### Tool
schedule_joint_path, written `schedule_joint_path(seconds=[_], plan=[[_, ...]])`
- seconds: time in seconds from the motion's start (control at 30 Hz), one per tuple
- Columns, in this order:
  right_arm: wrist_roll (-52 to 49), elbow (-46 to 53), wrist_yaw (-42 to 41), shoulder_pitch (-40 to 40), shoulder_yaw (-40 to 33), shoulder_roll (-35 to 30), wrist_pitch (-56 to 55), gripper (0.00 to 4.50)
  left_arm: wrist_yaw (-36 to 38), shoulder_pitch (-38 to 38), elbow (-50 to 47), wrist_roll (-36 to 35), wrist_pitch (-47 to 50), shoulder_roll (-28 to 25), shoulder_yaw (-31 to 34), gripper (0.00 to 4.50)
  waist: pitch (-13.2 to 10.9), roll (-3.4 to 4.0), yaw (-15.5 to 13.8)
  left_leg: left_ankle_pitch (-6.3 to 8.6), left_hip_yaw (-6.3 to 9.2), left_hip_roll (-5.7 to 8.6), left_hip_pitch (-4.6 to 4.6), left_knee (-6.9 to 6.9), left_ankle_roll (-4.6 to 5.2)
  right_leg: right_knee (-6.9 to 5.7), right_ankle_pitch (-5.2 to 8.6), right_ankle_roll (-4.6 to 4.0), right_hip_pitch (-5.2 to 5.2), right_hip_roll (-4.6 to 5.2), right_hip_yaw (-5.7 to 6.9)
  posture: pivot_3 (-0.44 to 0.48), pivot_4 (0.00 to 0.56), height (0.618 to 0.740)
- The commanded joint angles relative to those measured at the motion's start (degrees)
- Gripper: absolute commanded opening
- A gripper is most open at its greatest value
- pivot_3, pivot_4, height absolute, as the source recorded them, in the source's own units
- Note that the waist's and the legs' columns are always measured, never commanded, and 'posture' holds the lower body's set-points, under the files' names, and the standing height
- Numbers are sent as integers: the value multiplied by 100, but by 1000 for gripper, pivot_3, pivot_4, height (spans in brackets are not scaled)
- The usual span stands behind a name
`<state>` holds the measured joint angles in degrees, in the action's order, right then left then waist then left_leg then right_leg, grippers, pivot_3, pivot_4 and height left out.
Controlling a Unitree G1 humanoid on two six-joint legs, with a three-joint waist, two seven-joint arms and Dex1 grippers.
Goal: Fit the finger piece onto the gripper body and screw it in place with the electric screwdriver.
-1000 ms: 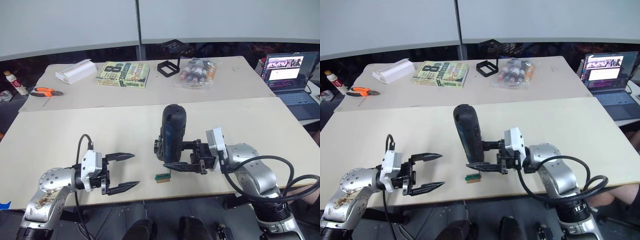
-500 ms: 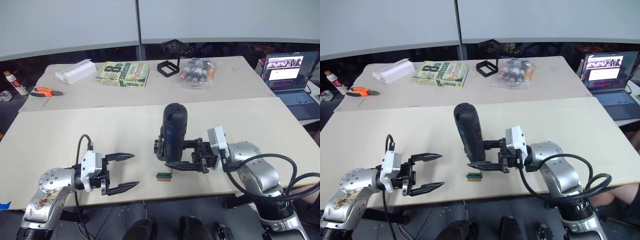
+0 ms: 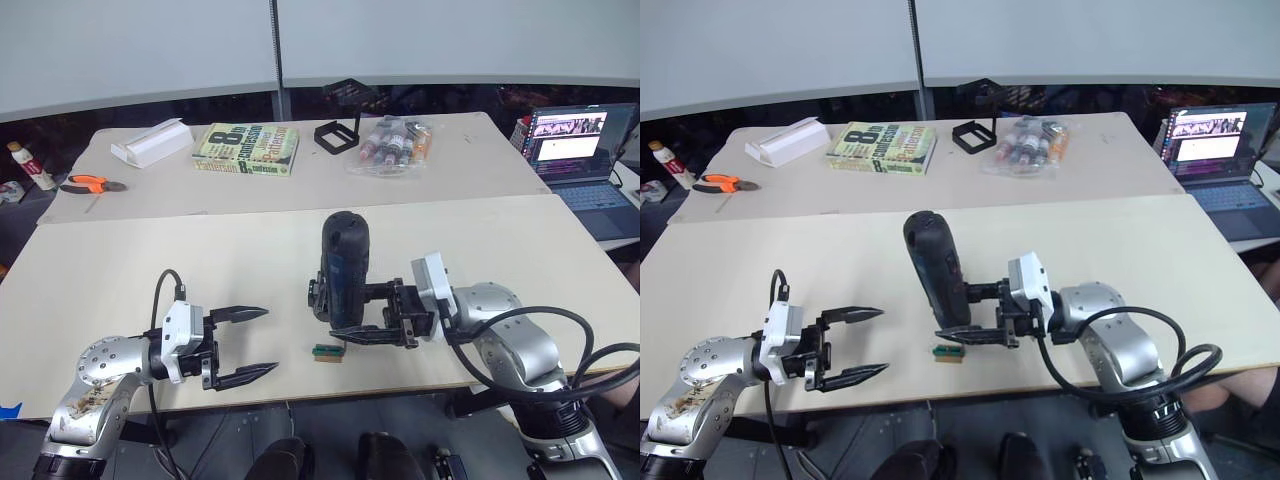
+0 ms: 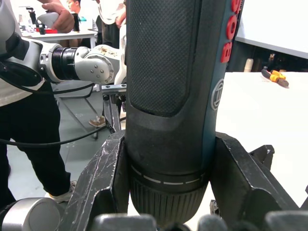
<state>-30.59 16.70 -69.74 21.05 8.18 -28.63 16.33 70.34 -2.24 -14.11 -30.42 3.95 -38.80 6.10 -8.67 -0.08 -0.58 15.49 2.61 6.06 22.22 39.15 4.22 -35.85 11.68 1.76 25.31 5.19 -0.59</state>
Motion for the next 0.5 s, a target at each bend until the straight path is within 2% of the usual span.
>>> schedule_joint_path(seconds=[0.03,0.5], plan=[[-169,134,17,112,-86,33,-46,1934,-20,28,-90,-36,-67,-5,36,4500,0,0,1,0,0,0,0,0,0,0,0,0,0,0,0,0,150,740],[-160,136,-76,132,1,-127,203,1934,-63,86,-81,-19,-64,25,-1,4500,0,0,0,0,0,0,0,0,0,0,0,0,0,0,0,0,150,740]])
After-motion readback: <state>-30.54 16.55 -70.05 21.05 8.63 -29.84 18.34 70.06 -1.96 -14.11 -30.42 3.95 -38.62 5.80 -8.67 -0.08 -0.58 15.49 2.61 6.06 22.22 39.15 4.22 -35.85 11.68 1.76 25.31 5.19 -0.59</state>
